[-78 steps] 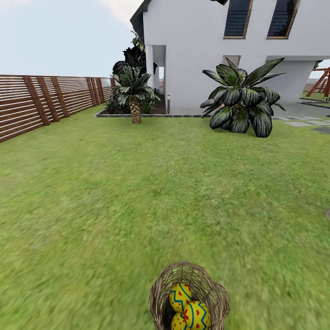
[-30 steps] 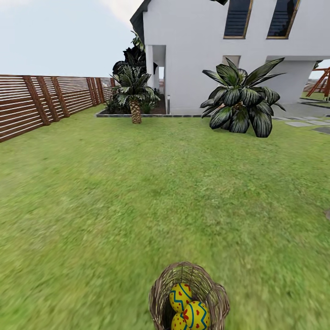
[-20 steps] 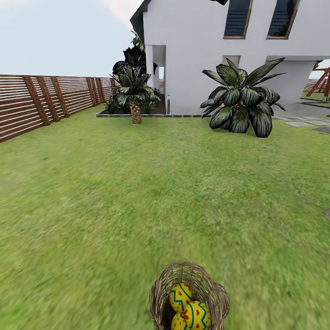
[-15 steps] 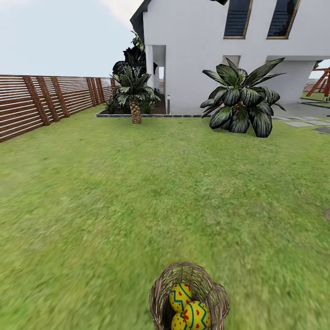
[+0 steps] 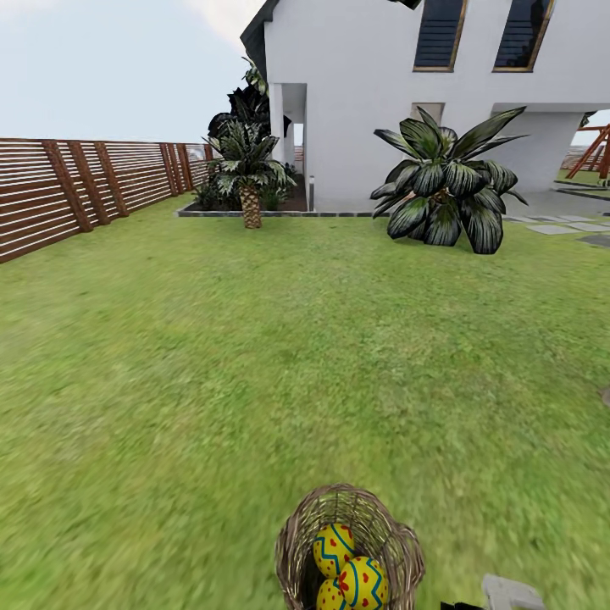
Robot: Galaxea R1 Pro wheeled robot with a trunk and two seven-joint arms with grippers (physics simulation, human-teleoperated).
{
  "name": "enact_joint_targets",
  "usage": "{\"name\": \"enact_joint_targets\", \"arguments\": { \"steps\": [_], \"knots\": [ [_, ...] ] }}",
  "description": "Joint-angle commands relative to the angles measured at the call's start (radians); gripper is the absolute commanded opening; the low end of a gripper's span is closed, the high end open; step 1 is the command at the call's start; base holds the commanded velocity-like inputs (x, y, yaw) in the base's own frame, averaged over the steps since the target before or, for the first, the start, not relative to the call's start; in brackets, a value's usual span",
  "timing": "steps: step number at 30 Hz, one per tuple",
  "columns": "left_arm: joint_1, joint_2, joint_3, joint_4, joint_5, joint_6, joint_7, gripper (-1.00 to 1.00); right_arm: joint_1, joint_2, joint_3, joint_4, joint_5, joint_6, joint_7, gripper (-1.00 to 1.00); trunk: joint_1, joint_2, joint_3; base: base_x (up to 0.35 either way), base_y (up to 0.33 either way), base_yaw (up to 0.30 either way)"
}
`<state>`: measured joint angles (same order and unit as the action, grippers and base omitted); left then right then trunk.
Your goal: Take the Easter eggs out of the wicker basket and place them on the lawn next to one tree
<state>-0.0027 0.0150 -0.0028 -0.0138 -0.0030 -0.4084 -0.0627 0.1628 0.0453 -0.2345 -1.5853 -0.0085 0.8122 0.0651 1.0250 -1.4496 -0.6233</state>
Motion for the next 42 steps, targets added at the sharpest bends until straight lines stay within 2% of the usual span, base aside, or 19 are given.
{"name": "enact_joint_targets", "arguments": {
  "steps": [1, 8, 12, 16, 20, 26, 31, 35, 42],
  "knots": [
    [0.0, 0.0, 0.0, 0.0, 0.0, -0.003, -0.003, 1.0, -0.01, 0.0, -0.004, -0.002, 0.0, 0.018, 0.012, 1.0, 0.0, 0.0, -0.001, 0.0, 0.0, 0.0],
    [0.0, 0.0, 0.0, 0.0, -0.001, -0.003, -0.003, 1.0, -0.093, -0.006, -0.021, -0.002, 0.001, 0.095, 0.065, 1.0, 0.0, 0.0, -0.001, 0.0, 0.0, 0.0],
    [0.0, 0.0, 0.0, 0.0, -0.001, -0.003, -0.003, 1.0, -0.14, -0.008, -0.058, -0.002, 0.001, 0.142, 0.077, 1.0, 0.0, 0.0, -0.001, 0.0, 0.0, 0.0],
    [0.0, 0.0, 0.0, 0.0, -0.001, -0.003, -0.003, 1.0, -0.167, -0.009, -0.083, -0.002, 0.001, 0.174, 0.111, 1.0, 0.0, 0.0, -0.001, 0.0, 0.0, 0.0],
    [0.0, 0.0, 0.0, 0.0, -0.001, -0.003, -0.003, 1.0, -0.182, -0.008, -0.091, -0.002, 0.001, 0.216, 0.134, 1.0, 0.0, 0.0, -0.001, 0.0, 0.0, 0.0],
    [0.0, 0.0, 0.0, 0.0, -0.001, -0.003, -0.003, 1.0, -0.203, -0.007, -0.093, -0.001, 0.001, 0.235, 0.142, 1.0, 0.0, 0.0, -0.001, 0.0, 0.0, 0.0],
    [0.0, 0.0, 0.0, 0.0, -0.001, -0.003, -0.003, 1.0, -0.232, -0.002, -0.082, -0.001, 0.002, 0.235, 0.144, 1.0, 0.0, 0.0, -0.001, 0.0, 0.0, 0.0],
    [0.0, 0.0, 0.0, 0.0, -0.001, -0.003, -0.003, 1.0, -0.259, 0.0, -0.053, -0.001, 0.003, 0.235, 0.145, 1.0, 0.0, 0.0, -0.001, 0.0, 0.0, 0.0],
    [0.0, 0.0, 0.0, 0.0, -0.001, -0.003, -0.003, 1.0, -0.346, 0.003, 0.023, 0.007, 0.011, 0.235, 0.14, 1.0, 0.0, 0.0, -0.001, 0.0, 0.0, 0.0]
  ]
}}
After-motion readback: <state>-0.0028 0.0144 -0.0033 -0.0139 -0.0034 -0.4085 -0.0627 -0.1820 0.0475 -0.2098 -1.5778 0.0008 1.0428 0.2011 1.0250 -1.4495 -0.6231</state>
